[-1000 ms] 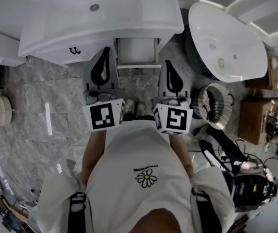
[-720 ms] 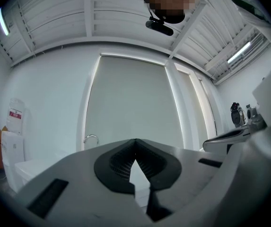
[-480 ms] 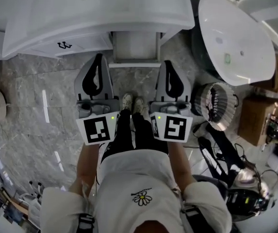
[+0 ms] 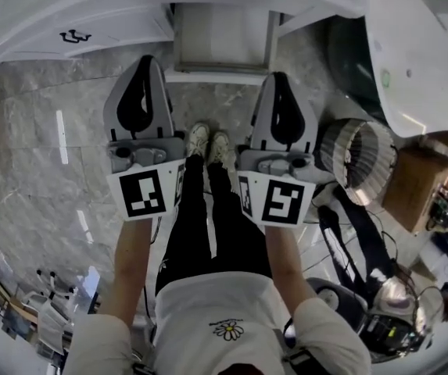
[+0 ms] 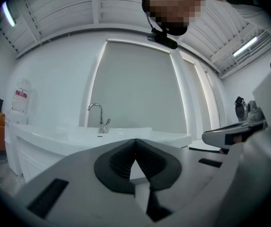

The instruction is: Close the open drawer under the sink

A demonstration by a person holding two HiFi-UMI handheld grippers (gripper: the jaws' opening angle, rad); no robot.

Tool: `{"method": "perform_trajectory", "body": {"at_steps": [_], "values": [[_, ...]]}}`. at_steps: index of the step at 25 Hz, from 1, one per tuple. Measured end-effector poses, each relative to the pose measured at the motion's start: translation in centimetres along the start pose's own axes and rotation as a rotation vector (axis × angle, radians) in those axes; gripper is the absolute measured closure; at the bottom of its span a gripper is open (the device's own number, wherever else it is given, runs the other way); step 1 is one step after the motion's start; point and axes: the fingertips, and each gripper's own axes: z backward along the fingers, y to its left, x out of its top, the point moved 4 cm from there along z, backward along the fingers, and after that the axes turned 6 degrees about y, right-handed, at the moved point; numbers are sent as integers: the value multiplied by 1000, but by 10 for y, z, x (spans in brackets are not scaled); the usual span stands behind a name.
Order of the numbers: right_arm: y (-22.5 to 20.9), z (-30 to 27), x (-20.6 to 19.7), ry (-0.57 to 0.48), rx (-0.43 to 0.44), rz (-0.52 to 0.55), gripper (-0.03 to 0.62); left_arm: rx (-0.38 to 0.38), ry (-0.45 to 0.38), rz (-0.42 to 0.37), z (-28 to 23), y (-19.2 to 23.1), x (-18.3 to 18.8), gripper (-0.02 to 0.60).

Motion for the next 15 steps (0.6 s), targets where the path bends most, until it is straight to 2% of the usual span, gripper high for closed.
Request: {"method": "perform_trajectory", "body": {"at_steps": [5, 9, 15], "values": [[6, -4, -45, 17, -38, 32, 563, 23, 21, 15, 1, 2, -49, 561], [11, -8, -73, 35, -25, 44, 563, 35, 43, 42, 4, 1, -81, 561], [11, -4, -108, 99, -40, 35, 563, 9, 91, 27, 13, -13, -107, 561]]}}
